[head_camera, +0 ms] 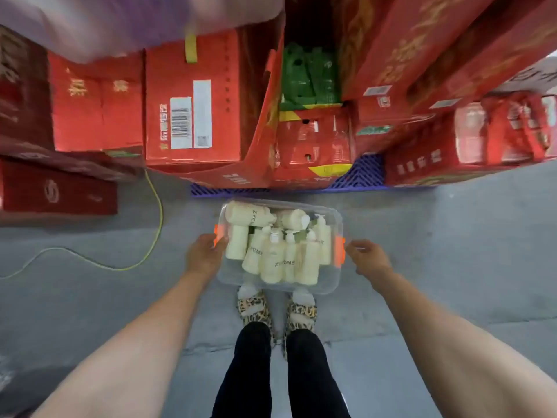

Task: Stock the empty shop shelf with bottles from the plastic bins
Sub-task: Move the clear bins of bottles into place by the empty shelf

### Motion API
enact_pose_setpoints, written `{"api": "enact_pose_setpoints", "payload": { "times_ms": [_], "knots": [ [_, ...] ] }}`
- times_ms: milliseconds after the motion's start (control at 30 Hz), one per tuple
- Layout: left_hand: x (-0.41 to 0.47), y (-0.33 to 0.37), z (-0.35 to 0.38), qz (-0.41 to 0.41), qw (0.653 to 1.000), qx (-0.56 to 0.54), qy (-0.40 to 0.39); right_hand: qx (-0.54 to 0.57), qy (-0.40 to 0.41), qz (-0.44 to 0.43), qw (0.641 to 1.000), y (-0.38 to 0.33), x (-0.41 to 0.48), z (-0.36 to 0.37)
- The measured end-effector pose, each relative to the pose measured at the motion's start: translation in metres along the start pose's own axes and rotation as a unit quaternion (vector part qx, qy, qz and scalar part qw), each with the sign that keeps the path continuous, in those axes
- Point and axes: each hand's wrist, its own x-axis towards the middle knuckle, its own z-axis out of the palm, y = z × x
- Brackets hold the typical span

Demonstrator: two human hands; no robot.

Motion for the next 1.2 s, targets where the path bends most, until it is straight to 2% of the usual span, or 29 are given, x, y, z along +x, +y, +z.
{"api": "enact_pose_setpoints", "payload": {
  "times_ms": [167,333,433,533,967,1200],
  "knots": [
    [0.055,-0.031,0.041,-0.044,0.999,0.016,-0.020,0.030,0.011,0.039,0.999,0.022,0.057,0.032],
    [0.099,-0.055,0.068,-0.050,0.998,0.029,0.014,0.035,0.039,0.051,0.997,0.044,0.097,0.051],
    [0.115,-0.061,0.075,-0.059,0.998,0.006,0.029,0.057,0.034,0.060,0.996,0.053,0.110,0.059],
    [0.132,-0.068,0.083,-0.060,0.998,0.023,0.003,0.066,0.016,0.066,0.996,0.061,0.124,0.067],
    [0.180,-0.086,0.088,-0.090,0.995,0.028,-0.038,0.115,0.008,0.077,0.990,0.069,0.138,0.077],
    [0.158,-0.093,0.070,-0.089,0.993,0.000,-0.077,0.089,0.019,0.055,0.994,0.067,0.127,0.071]
  ]
}}
